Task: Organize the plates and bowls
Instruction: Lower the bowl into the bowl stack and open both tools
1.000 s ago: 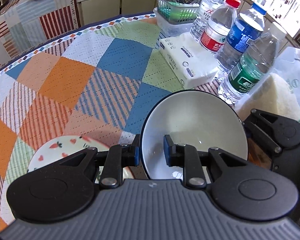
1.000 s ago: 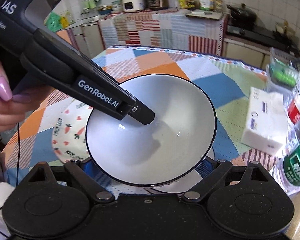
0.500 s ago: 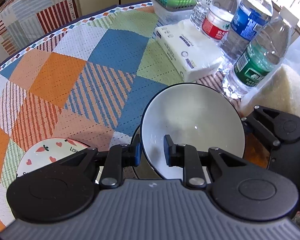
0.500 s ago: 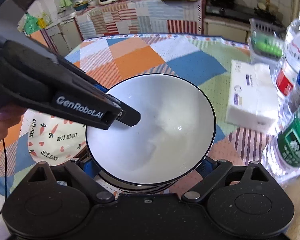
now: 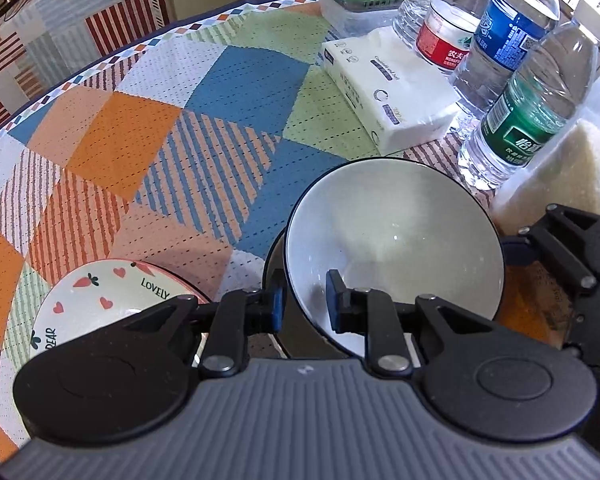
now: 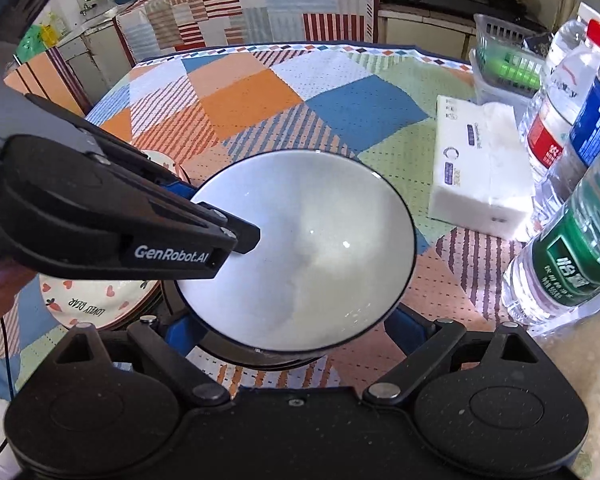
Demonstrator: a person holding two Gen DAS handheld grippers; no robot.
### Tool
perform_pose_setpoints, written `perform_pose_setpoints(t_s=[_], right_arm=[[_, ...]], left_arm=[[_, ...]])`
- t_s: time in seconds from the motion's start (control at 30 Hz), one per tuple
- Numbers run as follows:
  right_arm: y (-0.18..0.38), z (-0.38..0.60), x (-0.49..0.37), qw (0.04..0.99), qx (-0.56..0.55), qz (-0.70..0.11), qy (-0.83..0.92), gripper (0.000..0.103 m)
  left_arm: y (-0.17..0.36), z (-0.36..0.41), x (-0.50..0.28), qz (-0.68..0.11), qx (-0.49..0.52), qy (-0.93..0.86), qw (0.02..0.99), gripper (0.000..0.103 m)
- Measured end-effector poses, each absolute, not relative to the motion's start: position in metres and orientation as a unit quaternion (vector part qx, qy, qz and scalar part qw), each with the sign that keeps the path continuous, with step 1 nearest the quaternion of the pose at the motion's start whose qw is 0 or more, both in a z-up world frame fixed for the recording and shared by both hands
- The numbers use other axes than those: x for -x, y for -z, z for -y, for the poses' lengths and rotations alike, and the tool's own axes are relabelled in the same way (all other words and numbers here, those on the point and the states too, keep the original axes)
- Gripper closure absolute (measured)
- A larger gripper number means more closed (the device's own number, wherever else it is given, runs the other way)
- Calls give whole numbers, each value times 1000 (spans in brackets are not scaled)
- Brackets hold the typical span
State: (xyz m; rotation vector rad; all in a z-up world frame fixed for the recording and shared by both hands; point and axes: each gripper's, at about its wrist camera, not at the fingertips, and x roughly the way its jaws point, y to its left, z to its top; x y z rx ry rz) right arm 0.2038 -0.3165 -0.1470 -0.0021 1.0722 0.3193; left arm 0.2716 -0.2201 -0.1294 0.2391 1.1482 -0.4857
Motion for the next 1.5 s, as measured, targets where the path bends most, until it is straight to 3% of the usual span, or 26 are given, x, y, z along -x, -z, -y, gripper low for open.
perform_pose_setpoints(t_s=[0.13, 0.57, 0.77, 0.93, 1.27, 1.5], right_arm=[[142, 322, -202, 844, -14, -509, -168, 6], [142, 330, -190, 839, -62, -501, -202, 6], [147, 325, -190, 836, -59, -503, -213, 7], [154, 322, -189, 844, -41, -498, -194, 7], [151, 324, -186, 854, -27, -479, -201, 8], [142, 324, -170, 862, -15, -469, -193, 8]], left_arm=[[130, 219, -270, -540, -120, 220, 803, 93], [119, 209, -262, -547, -108, 208, 804, 93], [117, 211, -256, -548, -116, 202, 803, 90], [113, 212, -254, -535, -99, 205, 814, 80], [104, 206, -240, -520, -137, 187, 822, 83], [90, 188, -232, -510, -107, 194, 831, 72]])
